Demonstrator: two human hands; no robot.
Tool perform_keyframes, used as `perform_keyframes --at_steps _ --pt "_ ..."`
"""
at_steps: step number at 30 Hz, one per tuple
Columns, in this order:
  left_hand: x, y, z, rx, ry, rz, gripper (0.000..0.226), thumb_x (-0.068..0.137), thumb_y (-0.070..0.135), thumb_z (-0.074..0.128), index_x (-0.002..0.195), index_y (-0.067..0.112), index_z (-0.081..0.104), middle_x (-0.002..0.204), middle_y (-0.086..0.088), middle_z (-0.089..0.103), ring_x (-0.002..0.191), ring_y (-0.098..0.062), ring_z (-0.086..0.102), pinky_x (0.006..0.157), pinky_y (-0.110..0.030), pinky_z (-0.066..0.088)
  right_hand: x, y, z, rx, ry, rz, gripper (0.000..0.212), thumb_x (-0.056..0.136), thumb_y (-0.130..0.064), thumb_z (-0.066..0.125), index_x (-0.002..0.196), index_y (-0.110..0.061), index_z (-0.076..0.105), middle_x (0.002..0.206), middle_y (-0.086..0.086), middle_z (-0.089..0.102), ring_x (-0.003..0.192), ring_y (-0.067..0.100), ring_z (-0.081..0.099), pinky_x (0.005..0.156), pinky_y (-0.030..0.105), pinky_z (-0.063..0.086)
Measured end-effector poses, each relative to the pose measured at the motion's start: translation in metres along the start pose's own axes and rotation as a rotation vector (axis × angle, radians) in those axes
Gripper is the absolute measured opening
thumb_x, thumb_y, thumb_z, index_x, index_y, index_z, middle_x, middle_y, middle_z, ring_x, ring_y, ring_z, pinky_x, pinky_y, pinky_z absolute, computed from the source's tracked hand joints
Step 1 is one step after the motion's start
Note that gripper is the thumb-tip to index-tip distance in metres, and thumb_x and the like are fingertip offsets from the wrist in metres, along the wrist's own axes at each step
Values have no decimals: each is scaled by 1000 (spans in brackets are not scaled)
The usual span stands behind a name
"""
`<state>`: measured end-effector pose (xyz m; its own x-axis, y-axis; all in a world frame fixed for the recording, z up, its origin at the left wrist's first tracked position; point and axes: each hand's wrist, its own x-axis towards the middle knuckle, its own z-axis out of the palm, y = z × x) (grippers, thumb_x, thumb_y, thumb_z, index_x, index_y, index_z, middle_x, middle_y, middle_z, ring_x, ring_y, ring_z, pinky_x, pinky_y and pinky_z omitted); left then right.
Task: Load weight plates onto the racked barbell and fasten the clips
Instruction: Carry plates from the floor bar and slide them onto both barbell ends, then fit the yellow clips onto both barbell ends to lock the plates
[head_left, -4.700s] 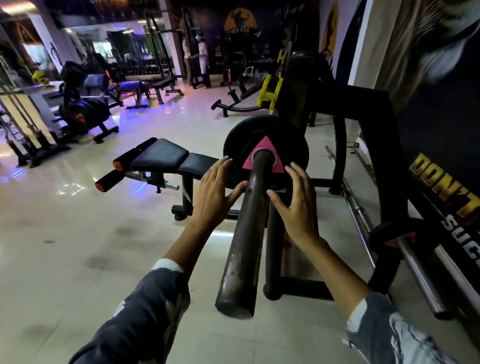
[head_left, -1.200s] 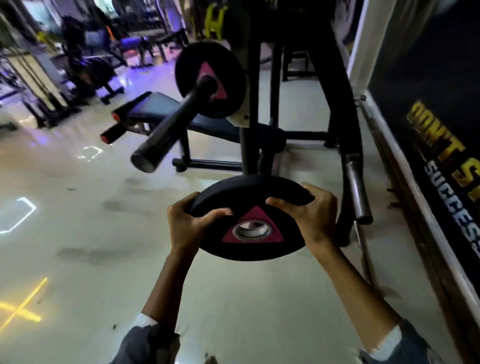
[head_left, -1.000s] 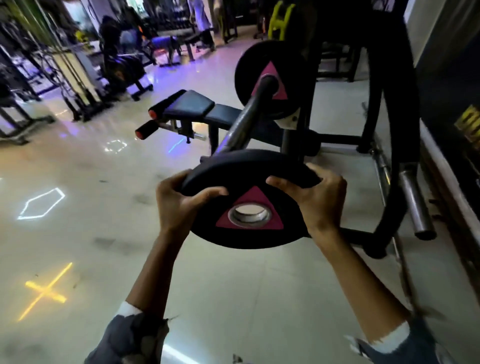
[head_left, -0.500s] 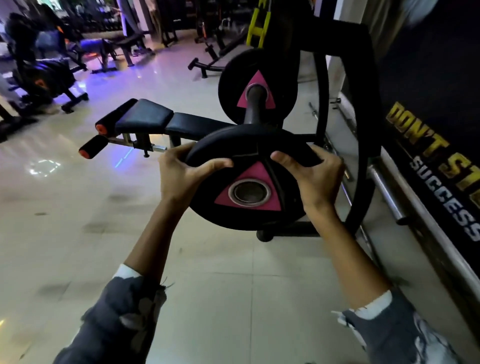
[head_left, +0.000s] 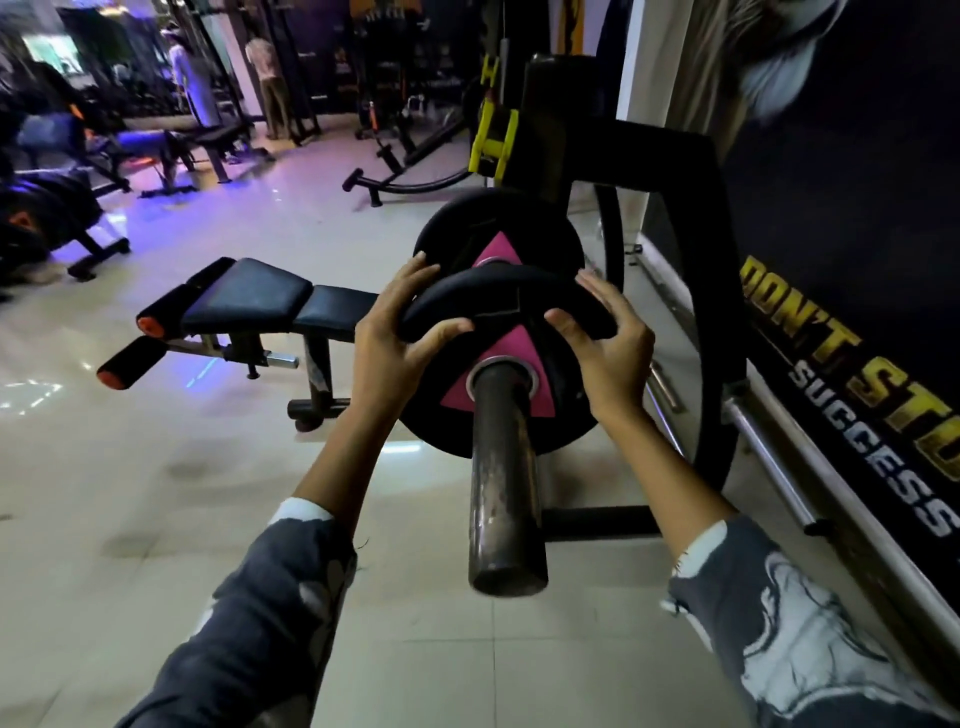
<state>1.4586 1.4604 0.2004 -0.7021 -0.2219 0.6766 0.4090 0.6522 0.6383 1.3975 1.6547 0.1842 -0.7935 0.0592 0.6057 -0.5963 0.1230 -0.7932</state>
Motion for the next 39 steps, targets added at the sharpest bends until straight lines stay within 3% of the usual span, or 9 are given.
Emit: perform_keyframes --at_steps 7,11,14,21,24,27,32,37,39 --pt "70 -59 34 21 36 -34 96 68 71 58 142 16 35 150 6 23 142 -11 20 113 -15 19 76 47 37 -91 -67 -38 98 63 -77 46 138 -14 40 141 8 48 130 19 45 95 -1 29" --pt "109 -83 49 -41 17 -170 90 62 66 69 135 19 44 137 -5 52 126 -15 48 107 -39 41 114 69 56 -113 -77 5 99 60 -83 42 128 -11 51 128 10 59 119 20 55 90 14 41" --pt "122 -97 54 14 27 -136 76 65 62 70 119 10 56 114 -7 65 107 -19 61 93 -45 49 124 82 65 -124 -20 -43 86 66 -75 47 115 -5 60 111 14 67 100 11 57 77 -3 38" --pt "120 -103 55 -32 21 -86 73 67 66 66 118 14 55 111 -3 64 105 -15 61 91 -32 50 122 90 67 -126 33 -91 80 70 -70 51 114 -4 61 108 14 68 99 8 54 80 -6 34" --pt "123 -103 49 -223 -53 -100 48 82 54 52 111 15 59 103 0 65 98 -9 61 85 -25 48 124 93 65 -66 -39 -20 84 66 -79 48 119 -14 58 113 1 63 106 8 56 86 3 41" --pt "139 -116 33 -442 -183 -279 49 93 50 34 96 14 68 89 -4 70 83 -11 65 69 -20 51 129 80 61 -56 -83 31 75 68 -83 38 117 -30 55 120 -5 59 113 9 54 93 18 43" --pt "193 -153 22 -437 -334 -362 24 95 29 50 83 16 67 78 2 69 73 -14 62 68 -28 48 147 18 86 -331 -42 40 35 76 -56 54 95 -28 66 96 -10 66 97 11 62 89 34 49" --pt "243 -169 40 -486 -422 -237 9 90 27 60 87 20 64 90 -6 64 82 -17 59 69 -30 45 146 -12 114 -767 -120 152 35 82 -55 55 101 -27 64 113 -3 66 109 19 57 87 30 41" --pt "264 -175 56 -475 -434 -209 34 82 38 68 106 14 61 107 -8 64 98 -18 60 76 -27 47 143 -18 124 -882 -130 175 41 82 -57 53 107 -27 62 119 -1 63 114 22 54 91 33 39"
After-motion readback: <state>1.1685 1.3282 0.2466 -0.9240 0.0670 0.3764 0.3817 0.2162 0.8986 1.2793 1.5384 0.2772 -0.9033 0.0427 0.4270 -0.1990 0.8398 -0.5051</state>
